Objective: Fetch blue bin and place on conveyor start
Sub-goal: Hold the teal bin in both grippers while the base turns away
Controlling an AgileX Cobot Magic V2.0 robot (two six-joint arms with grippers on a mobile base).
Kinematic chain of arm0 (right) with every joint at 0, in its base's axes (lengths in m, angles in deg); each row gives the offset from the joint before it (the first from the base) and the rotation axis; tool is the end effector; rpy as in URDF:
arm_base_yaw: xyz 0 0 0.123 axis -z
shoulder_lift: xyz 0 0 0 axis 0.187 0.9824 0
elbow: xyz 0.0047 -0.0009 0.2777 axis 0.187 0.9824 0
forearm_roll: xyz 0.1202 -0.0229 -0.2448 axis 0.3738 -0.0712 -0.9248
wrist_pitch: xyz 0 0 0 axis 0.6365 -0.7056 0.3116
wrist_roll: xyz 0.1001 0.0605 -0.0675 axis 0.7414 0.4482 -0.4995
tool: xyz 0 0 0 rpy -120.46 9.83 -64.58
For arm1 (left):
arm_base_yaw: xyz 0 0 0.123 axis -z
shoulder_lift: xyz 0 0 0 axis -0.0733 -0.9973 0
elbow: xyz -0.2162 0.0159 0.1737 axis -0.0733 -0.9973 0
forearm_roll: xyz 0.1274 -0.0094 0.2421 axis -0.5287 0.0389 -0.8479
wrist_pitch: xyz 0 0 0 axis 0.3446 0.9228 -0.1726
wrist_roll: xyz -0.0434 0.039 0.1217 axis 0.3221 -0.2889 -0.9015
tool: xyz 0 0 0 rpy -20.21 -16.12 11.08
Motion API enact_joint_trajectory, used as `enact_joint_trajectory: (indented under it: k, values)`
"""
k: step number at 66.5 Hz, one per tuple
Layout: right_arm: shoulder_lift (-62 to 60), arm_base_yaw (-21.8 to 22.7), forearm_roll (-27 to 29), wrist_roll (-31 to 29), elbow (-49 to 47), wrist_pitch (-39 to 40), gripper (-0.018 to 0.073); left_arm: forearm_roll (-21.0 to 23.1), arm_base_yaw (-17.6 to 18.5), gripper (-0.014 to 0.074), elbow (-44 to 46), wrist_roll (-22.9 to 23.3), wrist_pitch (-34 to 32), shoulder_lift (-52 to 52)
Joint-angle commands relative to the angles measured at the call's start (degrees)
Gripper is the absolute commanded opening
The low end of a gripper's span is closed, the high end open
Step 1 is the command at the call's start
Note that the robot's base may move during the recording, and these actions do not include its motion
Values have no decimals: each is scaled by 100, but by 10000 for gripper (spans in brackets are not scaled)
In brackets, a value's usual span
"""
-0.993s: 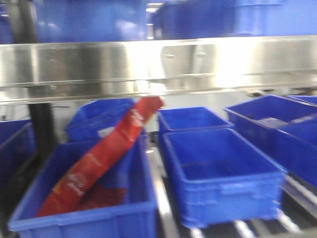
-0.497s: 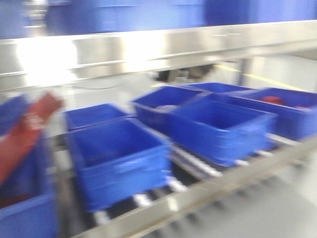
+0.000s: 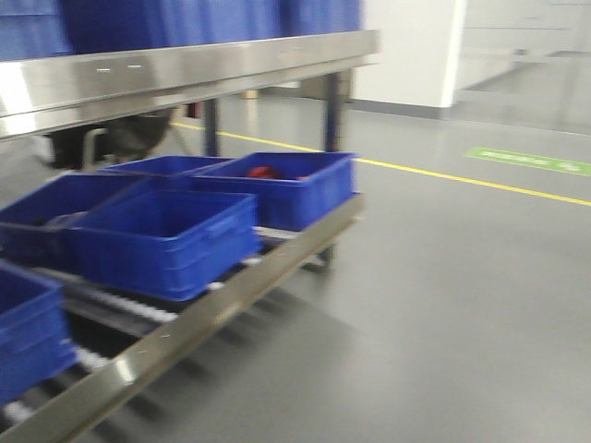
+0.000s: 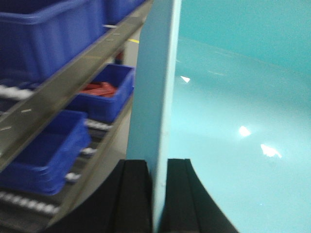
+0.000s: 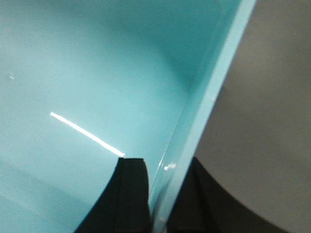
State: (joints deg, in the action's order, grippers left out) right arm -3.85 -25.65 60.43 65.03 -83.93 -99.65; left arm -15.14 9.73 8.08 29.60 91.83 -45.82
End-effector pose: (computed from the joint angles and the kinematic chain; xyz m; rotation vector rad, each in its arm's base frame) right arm 0.3323 0.0991 0.4371 -0.1255 2.1851 0.3379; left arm 0.3398 -0.0900 0.4729 0.1568 1.8732 -0.2789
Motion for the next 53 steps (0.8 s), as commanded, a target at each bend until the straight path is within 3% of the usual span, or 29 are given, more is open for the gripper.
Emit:
enact_joint_trajectory:
  k: [1, 53]
  values:
    - [-94, 31, -84, -195, -56, 115, -151, 34, -8, -111, 40, 45, -397, 61]
    - [-94, 31, -84, -195, -56, 115, -151, 34, -8, -111, 40, 45, -397, 61]
